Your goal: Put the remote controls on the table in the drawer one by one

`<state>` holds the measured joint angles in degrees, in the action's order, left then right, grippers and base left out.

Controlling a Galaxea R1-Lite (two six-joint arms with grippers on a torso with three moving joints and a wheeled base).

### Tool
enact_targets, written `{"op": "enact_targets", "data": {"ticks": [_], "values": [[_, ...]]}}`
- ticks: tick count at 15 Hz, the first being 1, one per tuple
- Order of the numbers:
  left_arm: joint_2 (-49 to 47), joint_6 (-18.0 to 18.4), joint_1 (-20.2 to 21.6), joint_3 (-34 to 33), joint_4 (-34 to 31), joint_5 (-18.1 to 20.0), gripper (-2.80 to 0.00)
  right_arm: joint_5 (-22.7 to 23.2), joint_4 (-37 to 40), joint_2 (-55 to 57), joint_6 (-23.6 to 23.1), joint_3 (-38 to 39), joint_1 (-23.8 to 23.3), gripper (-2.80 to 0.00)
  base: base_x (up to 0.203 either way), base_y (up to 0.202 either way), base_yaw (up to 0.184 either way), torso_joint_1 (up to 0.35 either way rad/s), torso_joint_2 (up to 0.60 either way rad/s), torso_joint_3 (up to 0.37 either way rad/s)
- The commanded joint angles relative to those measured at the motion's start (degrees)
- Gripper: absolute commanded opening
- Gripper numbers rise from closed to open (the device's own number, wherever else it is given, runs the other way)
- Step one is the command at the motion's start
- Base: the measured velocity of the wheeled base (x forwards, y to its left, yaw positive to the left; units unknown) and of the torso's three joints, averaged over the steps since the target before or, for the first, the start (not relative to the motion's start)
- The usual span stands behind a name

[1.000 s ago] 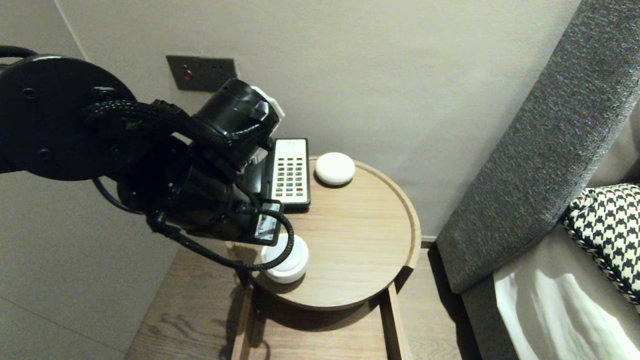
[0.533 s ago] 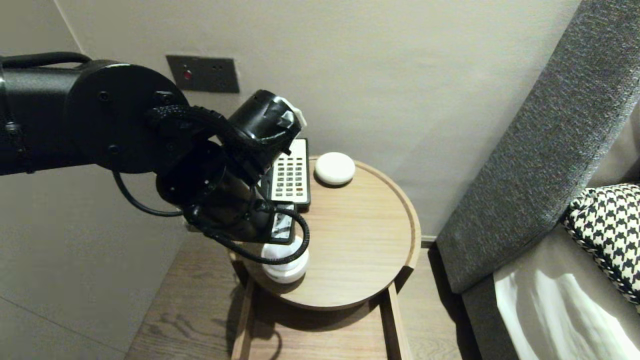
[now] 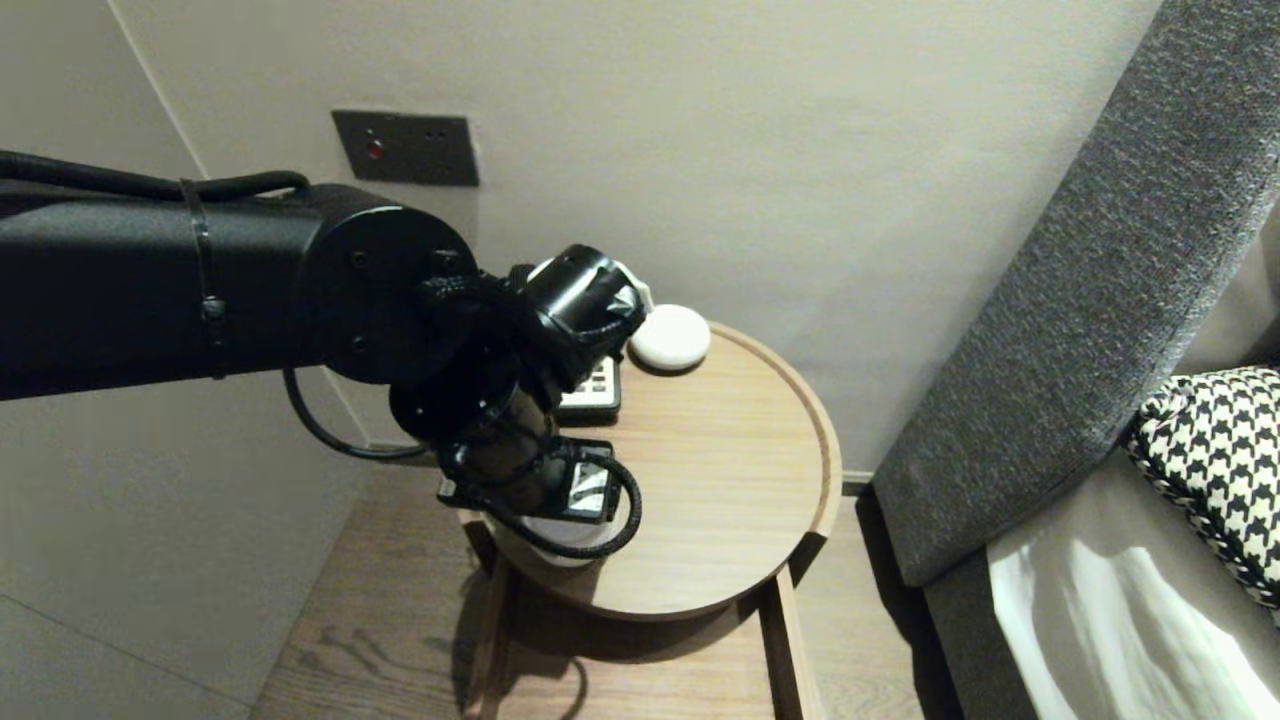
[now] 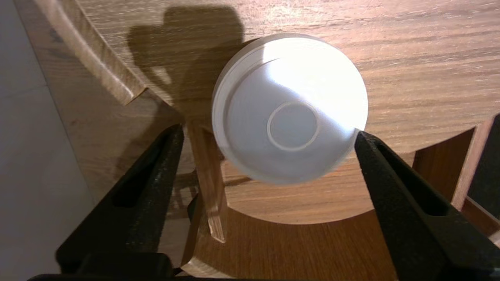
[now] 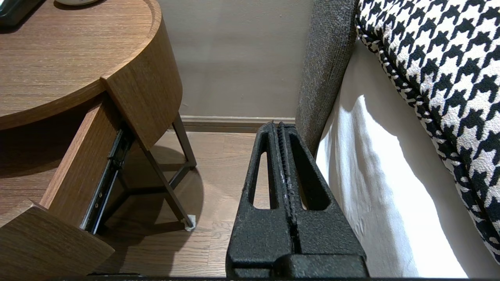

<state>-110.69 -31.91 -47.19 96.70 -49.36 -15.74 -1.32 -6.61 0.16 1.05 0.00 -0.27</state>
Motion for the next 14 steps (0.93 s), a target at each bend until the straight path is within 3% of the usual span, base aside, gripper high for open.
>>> {"op": "enact_targets", "data": {"ticks": [1,14], "values": [[-1.11,-0.17,-0.25,0.25,-0.30,-0.08,0.00,0.00,-0.07,0.02,0.01,2.29,0.00,-2.80,0.000,0.000,0.000,0.000,0.00,0.000],[-4.25,-0.17,-0.27,-0.72,3.27,0.27,0.00,0.00,-0.07,0.02,0.01,2.29,0.00,-2.80,0.000,0.000,0.000,0.000,0.00,0.000]]}}
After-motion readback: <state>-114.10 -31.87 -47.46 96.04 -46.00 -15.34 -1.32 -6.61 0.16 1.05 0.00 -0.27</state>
